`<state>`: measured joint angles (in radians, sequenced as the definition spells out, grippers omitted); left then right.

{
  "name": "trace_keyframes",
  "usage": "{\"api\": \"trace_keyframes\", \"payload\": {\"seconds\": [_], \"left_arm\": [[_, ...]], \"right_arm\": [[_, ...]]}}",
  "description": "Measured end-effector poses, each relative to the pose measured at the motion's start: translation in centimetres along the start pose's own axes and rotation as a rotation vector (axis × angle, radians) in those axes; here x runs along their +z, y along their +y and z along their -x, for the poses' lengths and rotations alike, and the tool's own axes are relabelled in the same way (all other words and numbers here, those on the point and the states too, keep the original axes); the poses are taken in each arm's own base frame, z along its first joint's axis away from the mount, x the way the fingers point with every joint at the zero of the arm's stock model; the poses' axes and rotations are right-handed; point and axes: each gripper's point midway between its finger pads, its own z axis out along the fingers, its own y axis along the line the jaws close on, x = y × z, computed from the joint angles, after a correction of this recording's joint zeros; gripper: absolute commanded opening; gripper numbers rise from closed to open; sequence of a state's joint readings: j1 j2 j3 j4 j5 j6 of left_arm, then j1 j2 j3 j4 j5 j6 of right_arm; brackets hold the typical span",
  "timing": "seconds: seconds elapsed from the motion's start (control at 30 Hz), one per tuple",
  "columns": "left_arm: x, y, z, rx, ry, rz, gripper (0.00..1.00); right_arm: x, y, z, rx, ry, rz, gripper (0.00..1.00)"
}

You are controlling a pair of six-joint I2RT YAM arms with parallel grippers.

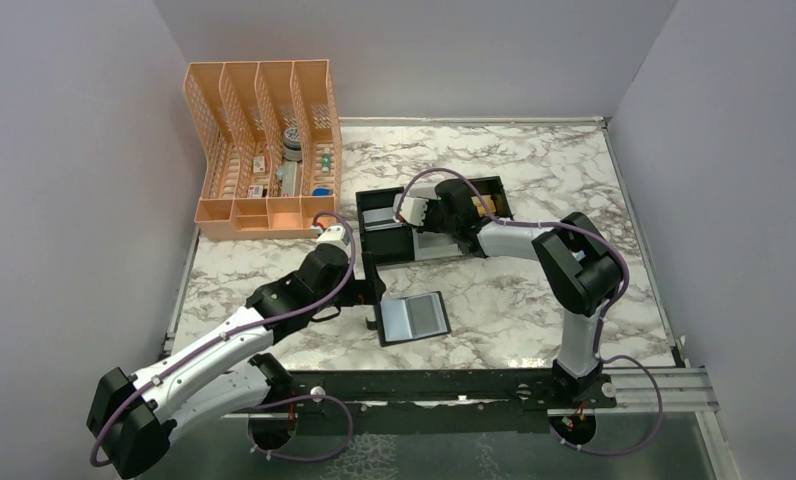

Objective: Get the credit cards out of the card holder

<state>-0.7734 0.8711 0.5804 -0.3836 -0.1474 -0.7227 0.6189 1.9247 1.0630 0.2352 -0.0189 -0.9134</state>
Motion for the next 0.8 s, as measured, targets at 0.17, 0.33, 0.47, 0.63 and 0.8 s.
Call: {"api": "trace_keyframes", "payload": {"seconds": [0.17,0.33,0.47,0.63,0.8], "left_arm": [[-0.07,-0.05,0.07,-0.001,-0.004,-0.003,0.99],[-0.1,-0.07,0.1,-0.002,-0.004,-0.004,0.99],[-0.25,-0.16,0.23,-0.005,-0.011,-0.009,0.99],[-0.31,-0.21,0.29,-0.007,-0.014,-0.012,0.99],[-0.31,-0.21,0.29,-0.007,-0.014,-0.012,0.99]], "right_arm": [[0.0,0.15,0.0,0.004,-0.002,0.007,0.31],[0.02,0.38,0.04,0.013,-0.004,0.02,0.32],[0.13,0.15,0.26,0.02,-0.007,0.02,0.32],[0.13,0.05,0.24,0.024,-0.005,0.024,0.36],[0.21,0.1,0.12,0.027,0.0,0.03,0.36]]}}
